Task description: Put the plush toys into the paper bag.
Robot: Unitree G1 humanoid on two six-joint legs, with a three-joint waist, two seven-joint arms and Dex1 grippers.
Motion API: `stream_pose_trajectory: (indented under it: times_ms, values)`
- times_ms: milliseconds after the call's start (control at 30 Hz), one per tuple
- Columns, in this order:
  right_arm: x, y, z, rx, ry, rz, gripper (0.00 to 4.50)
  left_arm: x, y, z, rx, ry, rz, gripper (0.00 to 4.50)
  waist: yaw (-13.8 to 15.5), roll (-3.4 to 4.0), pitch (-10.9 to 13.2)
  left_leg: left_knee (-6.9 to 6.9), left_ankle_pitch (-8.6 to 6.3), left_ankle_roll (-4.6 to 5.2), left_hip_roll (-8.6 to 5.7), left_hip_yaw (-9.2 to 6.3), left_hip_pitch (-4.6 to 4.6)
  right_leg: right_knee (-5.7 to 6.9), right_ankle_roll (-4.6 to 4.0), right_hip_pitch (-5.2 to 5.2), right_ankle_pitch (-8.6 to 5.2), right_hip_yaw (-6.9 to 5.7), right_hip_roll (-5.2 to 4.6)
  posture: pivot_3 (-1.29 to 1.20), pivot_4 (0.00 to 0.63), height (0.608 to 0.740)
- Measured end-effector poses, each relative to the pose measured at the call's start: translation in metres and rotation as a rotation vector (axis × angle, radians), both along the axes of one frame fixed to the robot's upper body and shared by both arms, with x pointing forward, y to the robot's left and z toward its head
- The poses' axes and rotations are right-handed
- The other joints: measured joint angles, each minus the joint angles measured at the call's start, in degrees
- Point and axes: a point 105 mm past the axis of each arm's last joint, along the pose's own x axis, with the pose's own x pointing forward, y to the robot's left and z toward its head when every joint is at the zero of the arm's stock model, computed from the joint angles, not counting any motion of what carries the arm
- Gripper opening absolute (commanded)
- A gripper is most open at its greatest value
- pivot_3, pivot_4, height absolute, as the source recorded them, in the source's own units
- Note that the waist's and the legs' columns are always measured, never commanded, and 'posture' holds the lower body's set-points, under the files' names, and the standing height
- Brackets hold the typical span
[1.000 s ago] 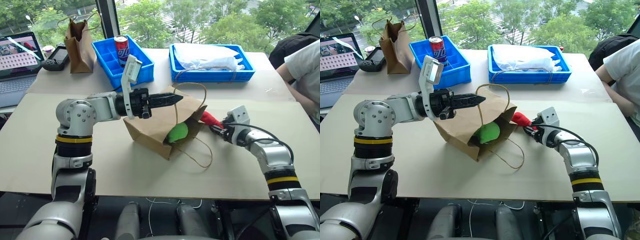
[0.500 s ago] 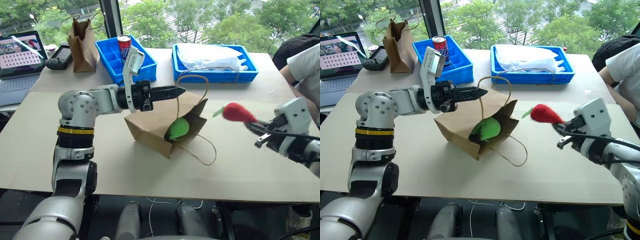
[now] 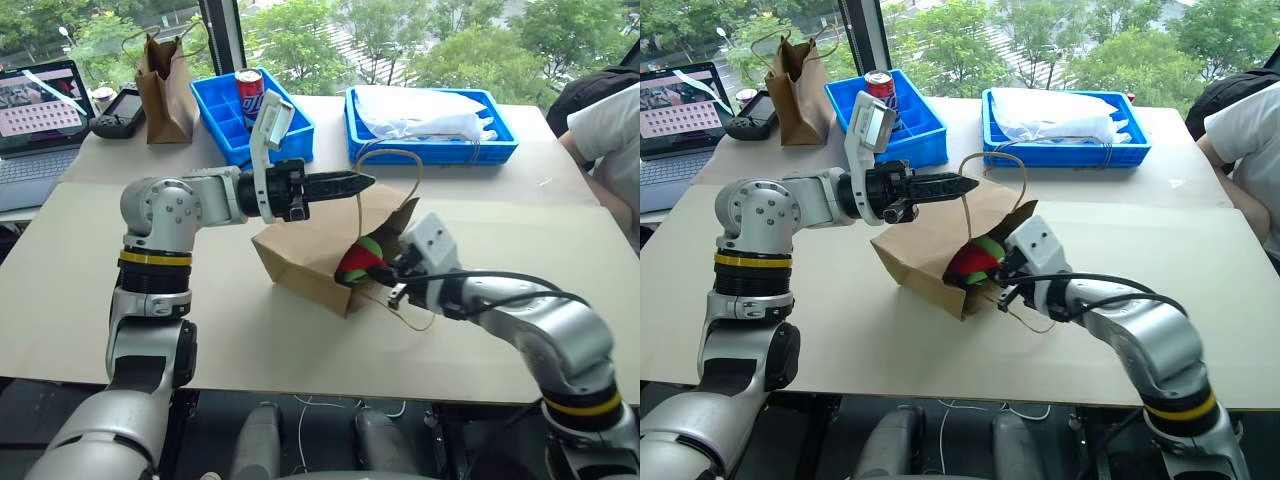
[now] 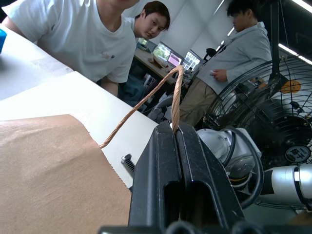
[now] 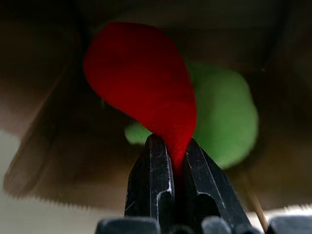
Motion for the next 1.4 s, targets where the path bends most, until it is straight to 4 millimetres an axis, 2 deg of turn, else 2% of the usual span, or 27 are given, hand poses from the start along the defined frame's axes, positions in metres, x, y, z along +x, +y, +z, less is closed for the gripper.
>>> stream_pose_trajectory:
  times_ms: [33,200,300,400,533,667,767,867,933,1000,1133,1233,1333,1400]
  values:
    - [0.001,0.006,0.001,0.01,-0.011,0.013,0.88,0.0,0.0,0.0,0.0,-0.001,0.0,0.0,0.1,0.0,0.0,0.0,0.0,0.0,0.0,-0.01,-0.01,0.0,0.0,0.0,0.0,-0.01,0.0,0.0,0.15,0.689]
    - [0.003,0.022,0.003,0.05,-0.024,0.065,2.47,-0.002,0.0,0.0,-0.001,-0.009,0.004,0.0,0.2,0.0,0.0,0.0,0.0,0.0,0.0,-0.02,0.0,0.0,-0.01,0.02,0.0,-0.03,0.0,0.0,0.15,0.689]
    - [0.002,0.019,-0.002,0.067,0.0,0.059,3.54,-0.002,0.001,-0.002,0.0,-0.004,0.009,0.0,0.2,0.0,0.0,0.0,0.0,0.0,0.01,-0.02,-0.01,0.01,-0.01,0.01,0.0,-0.03,0.0,0.0,0.15,0.689]
    - [0.0,0.006,0.004,0.115,0.006,0.019,4.47,-0.002,0.002,-0.004,0.0,0.0,0.013,0.0,0.2,0.0,0.0,0.0,0.0,0.0,0.01,-0.03,-0.01,0.01,-0.01,0.02,0.01,-0.03,0.0,0.0,0.15,0.689]
    - [-0.012,-0.031,0.011,0.153,0.025,-0.072,4.47,-0.001,0.004,-0.006,-0.003,0.005,0.02,0.0,0.4,0.0,0.0,0.0,0.0,0.0,0.0,-0.05,-0.01,0.0,-0.01,0.05,0.0,-0.04,0.0,0.0,0.15,0.689]
    - [-0.04,-0.081,-0.009,0.106,0.149,-0.177,4.47,-0.001,0.004,-0.007,-0.007,0.007,0.019,0.0,0.5,0.0,0.0,-0.01,0.0,0.0,-0.04,-0.07,-0.01,-0.02,-0.01,0.09,-0.02,-0.02,-0.01,0.0,0.15,0.689]
    - [-0.056,-0.102,-0.014,0.135,0.199,-0.238,4.47,-0.001,0.004,-0.007,-0.014,0.011,0.019,0.0,0.0,0.0,0.0,0.0,0.01,0.01,-0.02,-0.08,0.03,0.02,0.0,0.09,-0.02,0.02,0.02,0.0,0.15,0.689]
    - [-0.062,-0.119,-0.035,0.233,0.271,-0.376,4.47,-0.001,0.003,-0.007,-0.016,0.012,0.015,0.0,-0.3,-0.02,0.0,0.0,0.01,0.02,0.02,-0.11,0.13,0.05,0.06,0.14,-0.06,0.03,0.1,0.0,0.15,0.689]
    - [-0.062,-0.122,-0.05,0.304,0.319,-0.432,4.47,-0.001,0.004,-0.007,-0.017,0.011,0.017,0.0,-0.5,-0.02,0.0,0.0,0.02,0.03,0.01,-0.09,0.14,0.08,0.06,0.12,-0.06,0.06,0.1,0.0,0.15,0.689]
    - [-0.055,-0.12,-0.056,0.359,0.318,-0.445,4.47,-0.001,0.004,-0.007,-0.018,0.01,0.018,0.0,-0.8,-0.01,0.0,0.01,0.03,0.05,0.01,-0.09,0.14,0.09,0.07,0.11,-0.07,0.07,0.1,0.0,0.15,0.689]
    - [-0.034,-0.116,-0.068,0.323,0.28,-0.427,4.47,-0.001,0.004,-0.007,-0.018,0.01,0.023,0.0,-1.1,-0.01,0.0,0.02,0.04,0.05,-0.01,-0.1,0.14,0.07,0.07,0.12,-0.07,0.05,0.09,0.0,0.15,0.689]
    - [-0.026,-0.111,-0.071,0.294,0.239,-0.383,4.47,0.0,0.005,-0.007,-0.015,0.009,0.026,0.0,-1.2,-0.02,0.0,0.02,0.04,0.05,0.0,-0.1,0.15,0.06,0.08,0.17,-0.06,0.05,0.09,0.0,0.15,0.689]
    - [-0.021,-0.103,-0.074,0.272,0.217,-0.329,3.75,0.0,0.007,-0.006,-0.015,0.005,0.035,0.0,-1.5,-0.03,0.0,0.02,0.05,0.04,0.01,-0.1,0.23,0.08,0.11,0.21,-0.08,0.05,0.09,0.0,0.15,0.689]
    - [-0.022,-0.102,-0.075,0.263,0.223,-0.308,3.08,0.001,0.008,-0.006,-0.013,0.004,0.041,0.0,-1.5,-0.04,0.0,0.02,0.05,0.04,0.01,-0.1,0.23,0.08,0.15,0.2,-0.1,0.05,0.1,0.0,0.15,0.689]
